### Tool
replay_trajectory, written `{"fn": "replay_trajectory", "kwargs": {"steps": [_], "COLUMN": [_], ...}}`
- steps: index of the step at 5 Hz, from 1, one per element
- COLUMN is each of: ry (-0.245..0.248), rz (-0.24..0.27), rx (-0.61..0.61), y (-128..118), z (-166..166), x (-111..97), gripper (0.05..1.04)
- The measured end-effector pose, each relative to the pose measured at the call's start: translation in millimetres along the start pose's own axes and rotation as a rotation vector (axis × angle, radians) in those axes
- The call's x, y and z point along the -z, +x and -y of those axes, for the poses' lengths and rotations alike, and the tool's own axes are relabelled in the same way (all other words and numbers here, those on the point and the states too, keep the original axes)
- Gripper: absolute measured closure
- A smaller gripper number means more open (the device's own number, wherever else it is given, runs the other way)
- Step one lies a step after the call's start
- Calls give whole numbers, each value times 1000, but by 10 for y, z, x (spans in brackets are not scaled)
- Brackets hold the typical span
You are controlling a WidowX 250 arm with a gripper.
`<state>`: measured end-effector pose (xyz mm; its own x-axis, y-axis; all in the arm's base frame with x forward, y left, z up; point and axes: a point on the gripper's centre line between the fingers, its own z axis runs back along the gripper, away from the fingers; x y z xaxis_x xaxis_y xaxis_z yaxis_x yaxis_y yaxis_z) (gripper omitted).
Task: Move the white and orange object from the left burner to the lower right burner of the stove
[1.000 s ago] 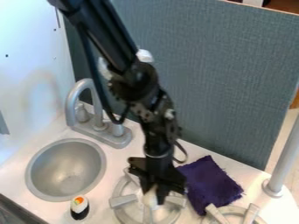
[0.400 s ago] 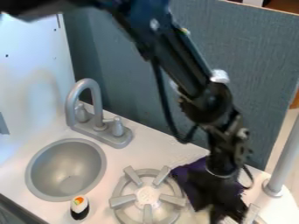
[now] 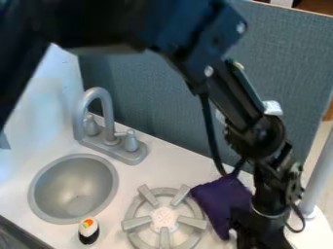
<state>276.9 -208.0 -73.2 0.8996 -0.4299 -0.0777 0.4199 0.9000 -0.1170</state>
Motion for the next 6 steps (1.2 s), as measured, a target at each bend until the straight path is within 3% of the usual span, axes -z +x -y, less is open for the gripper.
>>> {"fn": "replay_trajectory", "kwargs": {"steps": [2, 3, 4, 5, 6], "ry": [-17, -32, -75, -129, -157], "rz": [-62, -47, -36, 59, 105], "rx": [17, 4, -62, -109, -125], "y": [85, 102, -66, -137, -311], "z": [14, 37, -60, -216, -278], "x": [199, 207, 99, -367, -613], "gripper": [718, 412, 133, 75, 79]}}
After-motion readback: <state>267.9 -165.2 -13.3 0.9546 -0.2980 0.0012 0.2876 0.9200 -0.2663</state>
